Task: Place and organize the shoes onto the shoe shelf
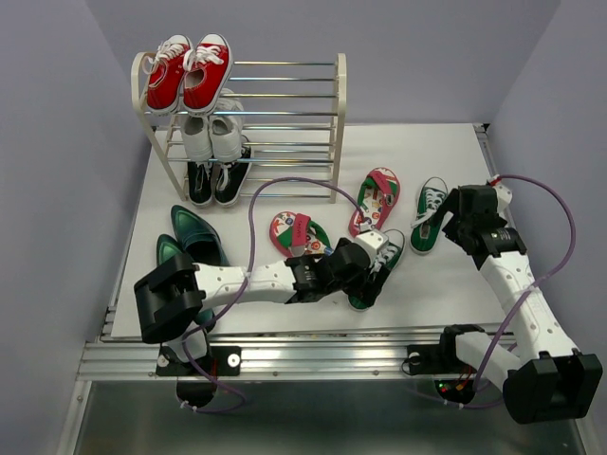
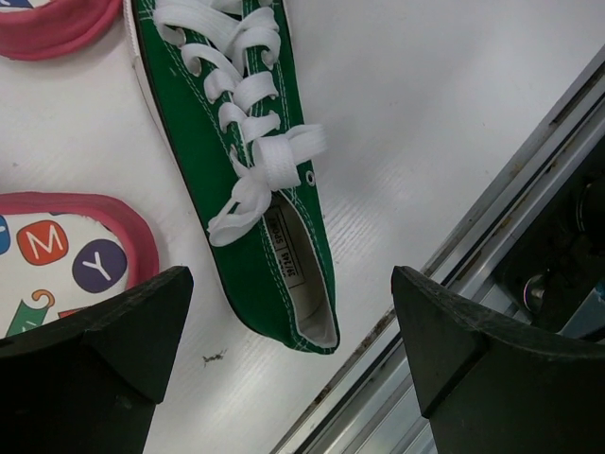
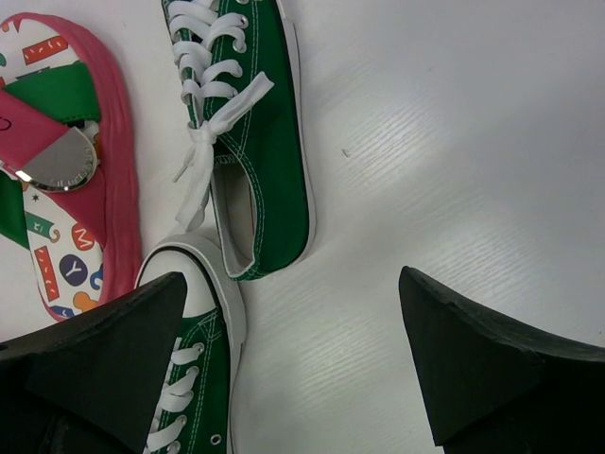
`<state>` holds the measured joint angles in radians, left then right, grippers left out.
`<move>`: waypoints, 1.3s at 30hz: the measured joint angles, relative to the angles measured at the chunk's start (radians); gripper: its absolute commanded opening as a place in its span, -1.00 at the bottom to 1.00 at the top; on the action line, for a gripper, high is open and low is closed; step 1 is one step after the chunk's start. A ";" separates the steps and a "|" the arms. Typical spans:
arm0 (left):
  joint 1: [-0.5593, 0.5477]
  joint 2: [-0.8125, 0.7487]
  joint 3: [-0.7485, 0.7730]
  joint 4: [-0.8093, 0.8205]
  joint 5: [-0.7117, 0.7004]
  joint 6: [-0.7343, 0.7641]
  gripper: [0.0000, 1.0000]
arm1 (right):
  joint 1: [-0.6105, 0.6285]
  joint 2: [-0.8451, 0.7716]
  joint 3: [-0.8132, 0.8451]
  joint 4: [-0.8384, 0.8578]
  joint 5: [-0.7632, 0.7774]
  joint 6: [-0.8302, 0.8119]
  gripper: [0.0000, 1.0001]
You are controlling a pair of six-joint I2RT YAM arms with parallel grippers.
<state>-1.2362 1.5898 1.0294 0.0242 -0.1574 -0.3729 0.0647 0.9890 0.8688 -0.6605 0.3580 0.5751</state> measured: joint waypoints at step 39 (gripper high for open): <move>-0.102 0.128 0.079 -0.162 -0.236 -0.054 -1.00 | 0.000 0.029 0.000 0.002 -0.026 -0.022 1.00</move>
<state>-1.3384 1.7180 1.1080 -0.1379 -0.3931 -0.4271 0.0647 1.0180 0.8688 -0.6582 0.3317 0.5529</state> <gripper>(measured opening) 0.113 0.995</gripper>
